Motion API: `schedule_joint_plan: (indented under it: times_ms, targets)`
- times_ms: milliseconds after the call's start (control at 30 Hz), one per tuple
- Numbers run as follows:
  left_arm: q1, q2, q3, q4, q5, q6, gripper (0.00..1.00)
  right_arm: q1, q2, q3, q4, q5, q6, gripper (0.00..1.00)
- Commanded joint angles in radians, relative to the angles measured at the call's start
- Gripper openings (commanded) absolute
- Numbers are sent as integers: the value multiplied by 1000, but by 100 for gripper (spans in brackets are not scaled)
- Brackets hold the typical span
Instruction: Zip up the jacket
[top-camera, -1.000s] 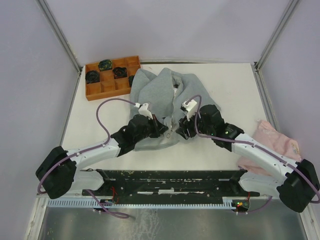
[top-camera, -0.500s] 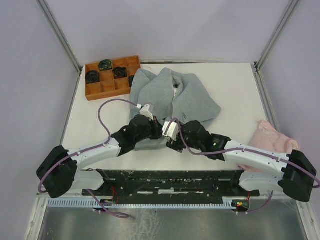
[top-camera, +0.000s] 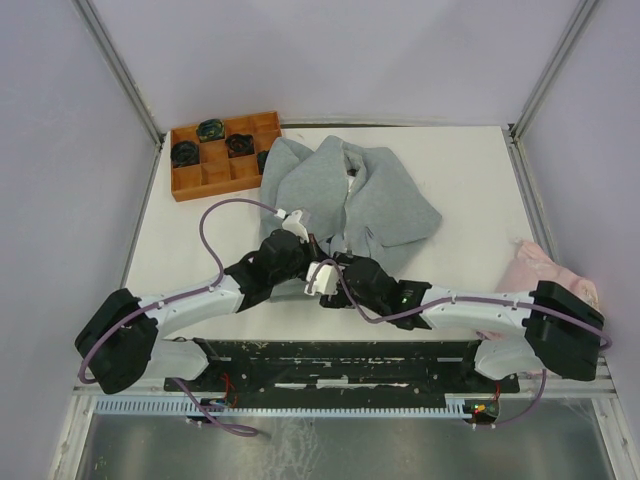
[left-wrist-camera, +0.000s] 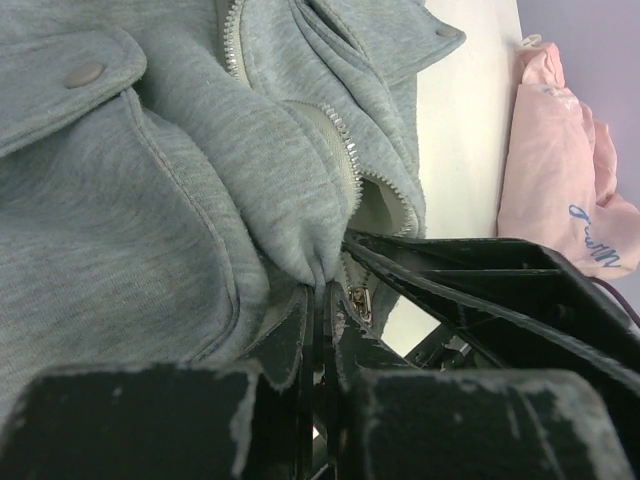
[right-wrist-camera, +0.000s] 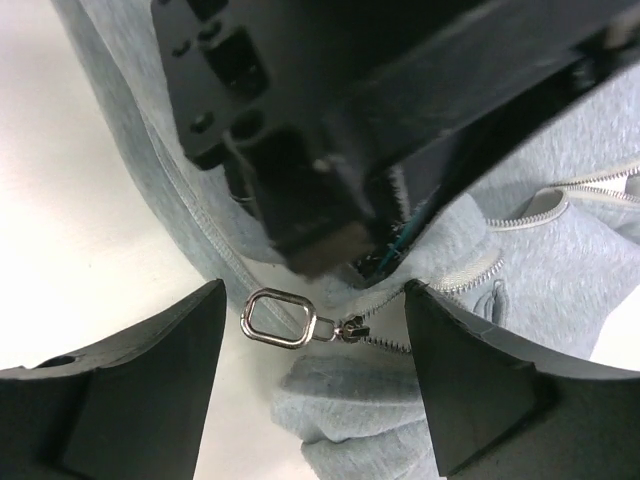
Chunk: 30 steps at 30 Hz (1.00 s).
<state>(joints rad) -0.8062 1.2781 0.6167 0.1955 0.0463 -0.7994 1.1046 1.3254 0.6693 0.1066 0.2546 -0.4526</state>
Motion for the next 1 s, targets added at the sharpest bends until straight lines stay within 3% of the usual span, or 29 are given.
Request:
schedule_joint_plan:
  times_ms: [0,400,767,967]
  targets:
    - [2,-7,36,49,26,-41,3,24,36,21,58,125,-45,80]
    - [2,-12,25,16,-1,-19,3,34,-51,40,-13,170,18,62]
    - [1,-3,23,5,-10,-6,3,33,-78,90,-116,54,93,40]
    - [2,-5,23,-2,-9,0,3,22,-115,97,-145,-13,145,35]
